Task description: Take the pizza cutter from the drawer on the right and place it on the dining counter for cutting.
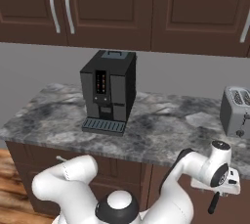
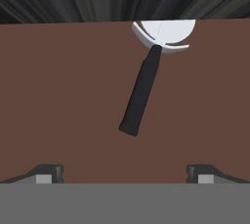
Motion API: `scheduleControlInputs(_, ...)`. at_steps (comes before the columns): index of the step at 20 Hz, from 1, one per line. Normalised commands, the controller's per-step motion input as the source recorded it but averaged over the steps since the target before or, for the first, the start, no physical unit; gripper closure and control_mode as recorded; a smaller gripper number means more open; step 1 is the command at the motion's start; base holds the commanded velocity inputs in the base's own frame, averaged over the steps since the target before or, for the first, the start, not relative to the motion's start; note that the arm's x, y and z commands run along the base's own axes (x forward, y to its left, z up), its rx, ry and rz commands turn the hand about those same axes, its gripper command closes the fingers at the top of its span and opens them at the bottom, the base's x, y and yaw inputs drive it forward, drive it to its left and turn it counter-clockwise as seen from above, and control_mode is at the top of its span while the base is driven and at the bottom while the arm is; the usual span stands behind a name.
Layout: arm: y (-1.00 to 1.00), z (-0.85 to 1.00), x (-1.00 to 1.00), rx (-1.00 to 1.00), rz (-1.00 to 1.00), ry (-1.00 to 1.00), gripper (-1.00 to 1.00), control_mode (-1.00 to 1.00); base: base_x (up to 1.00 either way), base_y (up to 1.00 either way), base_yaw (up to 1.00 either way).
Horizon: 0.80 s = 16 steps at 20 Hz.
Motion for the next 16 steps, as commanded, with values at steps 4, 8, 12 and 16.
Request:
scheduleControlInputs(4, 0.0, -0.09, 0.02, 0.0, 0.02, -0.1, -1.0, -1.0, 0.0, 0.0, 0.0)
scheduleControlInputs(8, 0.0, -0.26, 0.0, 0.01, 0.03, -0.14, -1.0, -1.0, 0.0, 0.0, 0.0)
scheduleControlInputs(12, 0.0, -0.27, 0.0, 0.0, 0.02, -0.19, -1.0, -1.0, 0.0, 0.0, 0.0)
scheduleControlInputs(16, -0.04, -0.3, 0.0, 0.0, 0.0, -0.09, -1.0, -1.0, 0.0, 0.0, 0.0)
